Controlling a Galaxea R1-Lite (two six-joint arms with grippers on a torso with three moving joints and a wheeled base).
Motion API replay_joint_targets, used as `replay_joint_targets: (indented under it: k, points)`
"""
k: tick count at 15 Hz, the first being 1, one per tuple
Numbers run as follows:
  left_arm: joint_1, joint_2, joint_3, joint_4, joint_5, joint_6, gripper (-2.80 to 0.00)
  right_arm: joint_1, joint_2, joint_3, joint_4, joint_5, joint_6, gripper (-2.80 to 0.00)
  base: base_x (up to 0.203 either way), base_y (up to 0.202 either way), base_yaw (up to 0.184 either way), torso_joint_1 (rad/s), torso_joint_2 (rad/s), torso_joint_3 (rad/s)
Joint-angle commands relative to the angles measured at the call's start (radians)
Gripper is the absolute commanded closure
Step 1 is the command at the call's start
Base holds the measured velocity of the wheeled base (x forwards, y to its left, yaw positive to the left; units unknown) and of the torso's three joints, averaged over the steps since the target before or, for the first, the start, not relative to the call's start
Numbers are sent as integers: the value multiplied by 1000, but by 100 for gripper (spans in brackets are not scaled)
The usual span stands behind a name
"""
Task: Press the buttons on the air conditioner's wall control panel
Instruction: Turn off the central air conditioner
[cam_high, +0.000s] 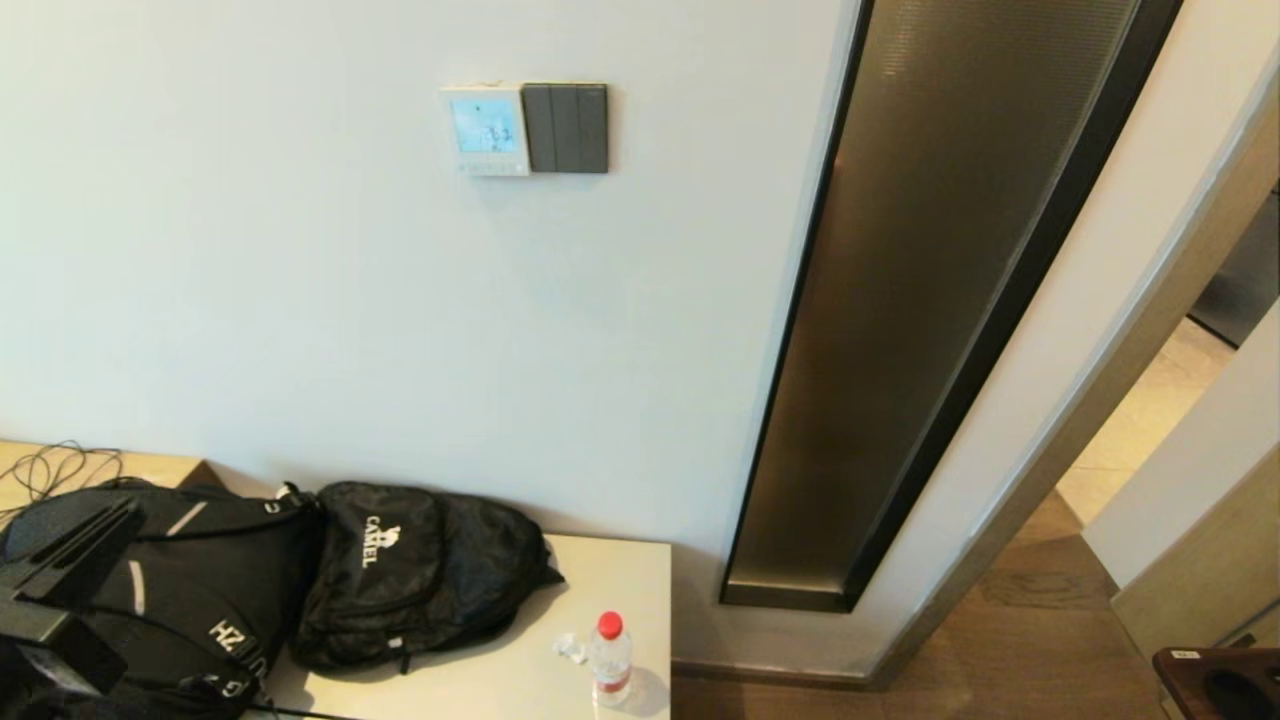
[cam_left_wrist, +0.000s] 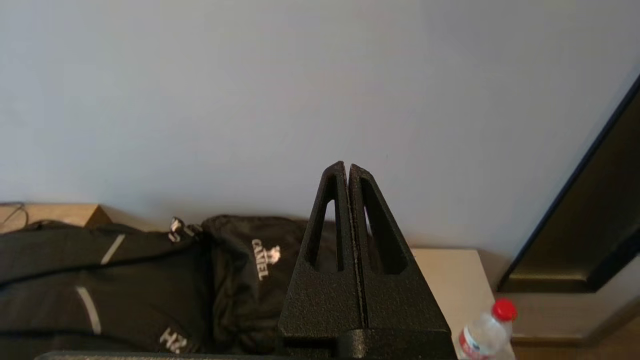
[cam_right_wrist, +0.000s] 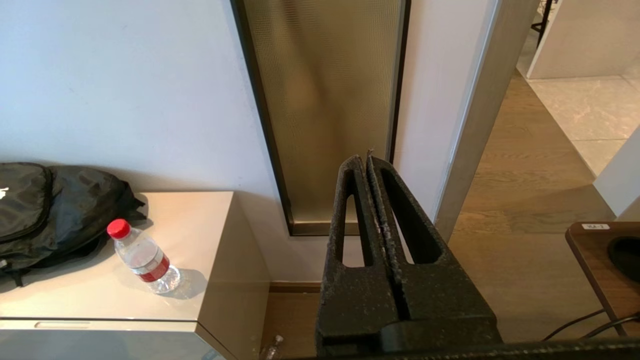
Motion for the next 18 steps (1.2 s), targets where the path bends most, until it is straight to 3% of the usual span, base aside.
replay_joint_targets:
  k: [1, 4, 6, 10, 15, 18]
  points:
    - [0, -241, -14, 242, 0, 1, 0, 0, 0, 2, 1, -2, 0, 0, 0, 0, 0, 0, 0, 0]
    - [0, -463, -72, 605, -3, 1, 0, 0, 0, 2, 1, 1, 0, 0, 0, 0, 0, 0, 0, 0]
    - [0, -565, -94, 767, -7, 1, 0, 0, 0, 2, -2, 1, 0, 0, 0, 0, 0, 0, 0, 0]
    - [5, -625, -68, 863, -2, -1, 0, -1, 1, 2, -2, 0, 0, 0, 0, 0, 0, 0, 0, 0]
    - [115, -715, -35, 925, -25, 1, 0, -1, 1, 2, 1, -2, 0, 0, 0, 0, 0, 0, 0, 0]
    - [114, -750, -36, 927, -9, -1, 0, -1, 1, 2, 1, -2, 0, 0, 0, 0, 0, 0, 0, 0]
